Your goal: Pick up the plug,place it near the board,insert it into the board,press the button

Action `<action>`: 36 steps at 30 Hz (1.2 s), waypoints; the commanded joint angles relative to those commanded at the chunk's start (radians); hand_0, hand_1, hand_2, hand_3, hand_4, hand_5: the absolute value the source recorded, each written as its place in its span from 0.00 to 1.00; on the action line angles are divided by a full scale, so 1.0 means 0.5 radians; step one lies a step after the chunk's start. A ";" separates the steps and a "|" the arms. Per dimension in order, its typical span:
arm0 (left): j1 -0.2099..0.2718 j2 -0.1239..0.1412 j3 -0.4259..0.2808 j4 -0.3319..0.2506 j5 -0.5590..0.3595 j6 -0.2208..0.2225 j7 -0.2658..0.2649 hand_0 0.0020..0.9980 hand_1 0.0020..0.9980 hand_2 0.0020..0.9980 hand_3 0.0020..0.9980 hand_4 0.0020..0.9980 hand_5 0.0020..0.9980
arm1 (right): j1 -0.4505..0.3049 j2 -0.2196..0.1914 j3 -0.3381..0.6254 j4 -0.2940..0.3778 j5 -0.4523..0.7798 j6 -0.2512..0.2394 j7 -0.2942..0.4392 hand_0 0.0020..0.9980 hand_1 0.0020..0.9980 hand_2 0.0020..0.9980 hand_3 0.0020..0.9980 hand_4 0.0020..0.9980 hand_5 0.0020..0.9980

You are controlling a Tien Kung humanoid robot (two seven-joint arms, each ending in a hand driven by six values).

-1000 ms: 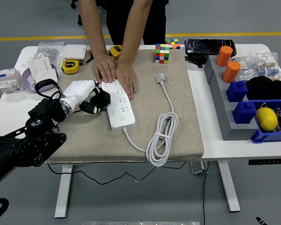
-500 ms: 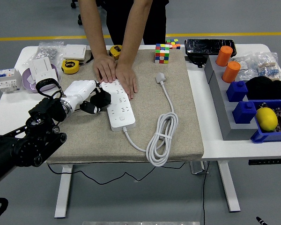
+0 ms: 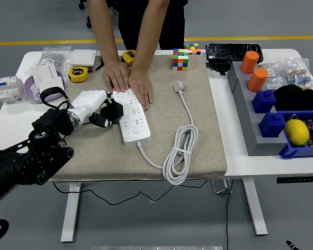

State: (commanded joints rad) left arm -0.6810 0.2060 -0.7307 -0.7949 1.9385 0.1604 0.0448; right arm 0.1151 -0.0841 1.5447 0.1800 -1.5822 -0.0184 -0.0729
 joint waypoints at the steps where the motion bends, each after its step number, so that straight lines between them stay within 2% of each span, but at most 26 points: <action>1: 0.000 0.000 0.001 0.001 -0.003 -0.004 0.000 0.67 0.72 0.69 0.64 0.95 0.17 | 0.000 0.000 0.004 0.000 -0.003 0.001 0.000 0.87 0.83 0.80 0.83 1.00 0.94; 3: 0.000 0.001 0.000 0.002 -0.008 -0.010 0.000 0.67 0.72 0.69 0.64 0.95 0.17 | 0.000 0.001 0.018 0.000 -0.016 0.003 0.002 0.87 0.83 0.80 0.83 1.00 0.94; 4: 0.000 0.001 -0.001 0.003 -0.009 -0.012 0.000 0.69 0.76 0.72 0.73 0.98 0.22 | 0.000 0.001 0.024 0.000 -0.021 0.004 0.003 0.90 0.84 0.80 0.83 1.00 0.94; 9: 0.002 0.003 -0.005 0.008 -0.018 -0.018 -0.003 0.69 0.76 0.72 0.73 0.98 0.22 | -0.002 0.002 0.057 0.000 -0.047 0.011 0.002 0.90 0.84 0.80 0.83 1.00 0.94; 10: 0.003 0.003 -0.005 0.008 -0.019 -0.018 -0.003 0.75 0.82 0.78 0.76 1.00 0.26 | -0.002 0.002 0.062 0.000 -0.051 0.011 0.000 0.97 0.87 0.81 0.83 1.00 0.94; 21: 0.008 0.005 -0.020 0.013 -0.034 -0.026 -0.010 0.77 0.85 0.81 0.78 1.00 0.29 | -0.003 0.002 0.057 0.000 -0.054 0.002 0.008 0.97 0.87 0.81 0.83 1.00 0.94; 22: 0.009 0.006 -0.024 0.010 -0.036 -0.028 -0.010 0.78 0.85 0.81 0.80 1.00 0.35 | -0.004 0.002 0.056 0.000 -0.054 0.001 0.009 0.96 0.86 0.81 0.83 1.00 0.93; 27: 0.023 0.018 -0.069 -0.005 -0.081 -0.077 -0.016 0.78 0.85 0.81 0.80 1.00 0.35 | -0.007 0.003 0.056 0.000 -0.057 0.000 0.009 0.96 0.86 0.81 0.83 1.00 0.93; 28: 0.029 0.021 -0.088 -0.012 -0.108 -0.098 -0.020 0.86 0.93 0.88 0.87 1.00 0.79 | -0.008 0.004 0.054 0.000 -0.055 0.001 0.009 0.96 0.86 0.81 0.83 1.00 0.93; 30: 0.039 0.026 -0.119 -0.027 -0.156 -0.130 -0.028 0.86 0.93 0.88 0.87 1.00 0.79 | -0.009 0.005 0.055 0.000 -0.057 0.001 0.009 0.96 0.86 0.81 0.83 1.00 0.93; 33: 0.093 0.038 -0.239 -0.101 -0.268 -0.178 -0.044 0.86 0.93 0.88 0.87 1.00 0.79 | -0.008 0.007 0.053 0.000 -0.053 -0.001 0.012 0.96 0.86 0.81 0.83 1.00 0.93; 34: 0.116 0.038 -0.288 -0.131 -0.310 -0.182 -0.049 1.00 1.00 0.97 0.92 1.00 1.00 | -0.008 0.007 0.052 0.000 -0.050 -0.001 0.012 0.95 0.86 0.81 0.83 1.00 0.94; 36: 0.185 0.024 -0.407 -0.213 -0.398 -0.171 -0.074 1.00 1.00 0.97 0.92 1.00 1.00 | -0.010 0.008 0.051 0.000 -0.047 -0.002 0.012 0.95 0.86 0.81 0.83 1.00 0.94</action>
State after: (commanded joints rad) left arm -0.5887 0.2181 -0.9344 -0.9016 1.7393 0.0752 0.0079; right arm 0.1102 -0.0798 1.5700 0.1800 -1.6059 -0.0194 -0.0668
